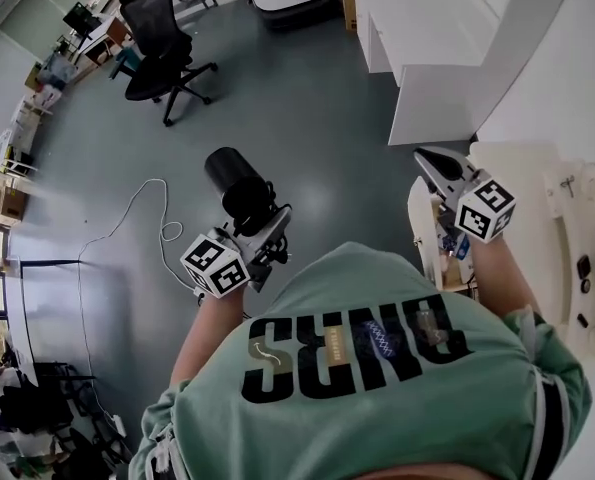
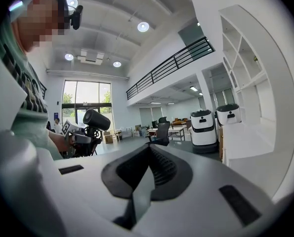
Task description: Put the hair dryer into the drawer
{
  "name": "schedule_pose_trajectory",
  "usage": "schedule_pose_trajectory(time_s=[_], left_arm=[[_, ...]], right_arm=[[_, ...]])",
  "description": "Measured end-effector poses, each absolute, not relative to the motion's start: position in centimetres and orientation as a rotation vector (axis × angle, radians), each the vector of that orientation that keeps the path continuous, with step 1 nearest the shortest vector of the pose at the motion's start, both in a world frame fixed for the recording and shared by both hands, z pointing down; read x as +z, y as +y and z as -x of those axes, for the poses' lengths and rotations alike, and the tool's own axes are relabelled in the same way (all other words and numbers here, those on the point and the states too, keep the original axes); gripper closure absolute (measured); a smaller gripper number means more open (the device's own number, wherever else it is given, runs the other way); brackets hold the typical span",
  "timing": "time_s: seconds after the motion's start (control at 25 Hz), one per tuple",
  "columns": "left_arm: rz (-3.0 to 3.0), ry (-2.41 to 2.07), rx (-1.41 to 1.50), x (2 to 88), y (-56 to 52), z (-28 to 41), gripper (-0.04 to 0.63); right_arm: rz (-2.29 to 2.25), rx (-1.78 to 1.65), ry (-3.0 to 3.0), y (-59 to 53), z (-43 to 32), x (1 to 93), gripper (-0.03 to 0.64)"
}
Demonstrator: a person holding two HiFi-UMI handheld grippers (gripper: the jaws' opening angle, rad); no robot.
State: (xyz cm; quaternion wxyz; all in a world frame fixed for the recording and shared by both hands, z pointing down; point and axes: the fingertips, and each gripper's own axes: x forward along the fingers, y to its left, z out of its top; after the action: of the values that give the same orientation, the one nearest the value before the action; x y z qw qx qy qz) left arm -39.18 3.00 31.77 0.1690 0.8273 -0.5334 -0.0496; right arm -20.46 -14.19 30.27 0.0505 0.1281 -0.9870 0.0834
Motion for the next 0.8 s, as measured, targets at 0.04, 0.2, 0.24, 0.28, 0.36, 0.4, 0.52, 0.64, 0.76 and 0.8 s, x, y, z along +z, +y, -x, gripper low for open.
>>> schedule_pose_trajectory(time_s=[0.04,0.2,0.24,0.28,0.36,0.4,0.52,0.64,0.76,0.8], left_arm=[[-2.354,-1.511,-0.138,31.9,3.0,39.7,0.400],[-2.376,-1.501,-0.097,31.9,2.6,41.1,0.400],[-2.383,-1.493,-0.079,32.0,2.4,41.3,0.400],[-2.390,-1.484,-0.061,32.2,2.1,41.4,0.400],[-2.411,-1.462,-0.018,32.3,1.3,41.4,0.400],[-2.426,-1.451,0.010,32.4,0.8,41.4,0.400],[-2.474,-1.419,0.111,32.7,-0.7,41.0,0.400],[-2.522,-1.372,0.209,33.2,-2.9,39.9,0.400],[-2.576,-1.288,0.294,34.1,-5.3,37.4,0.402],[-2.597,-1.251,0.322,34.4,-6.2,36.3,0.402]], right_arm=[[-0.401,0.261,-3.011,-14.1,20.8,30.1,0.621],[-0.429,0.254,-3.007,-13.8,21.6,29.9,0.623],[-0.437,0.252,-3.001,-13.8,21.6,30.0,0.623],[-0.447,0.251,-2.997,-13.9,21.6,30.0,0.623],[-0.478,0.249,-2.996,-14.4,21.4,29.8,0.623],[-0.498,0.249,-2.997,-14.6,21.2,29.6,0.623],[-0.565,0.256,-2.996,-15.4,20.2,29.5,0.623],[-0.635,0.260,-2.997,-16.4,18.2,29.8,0.623],[-0.728,0.271,-2.990,-17.1,15.1,30.4,0.621],[-0.763,0.275,-2.984,-17.3,14.0,30.7,0.623]])
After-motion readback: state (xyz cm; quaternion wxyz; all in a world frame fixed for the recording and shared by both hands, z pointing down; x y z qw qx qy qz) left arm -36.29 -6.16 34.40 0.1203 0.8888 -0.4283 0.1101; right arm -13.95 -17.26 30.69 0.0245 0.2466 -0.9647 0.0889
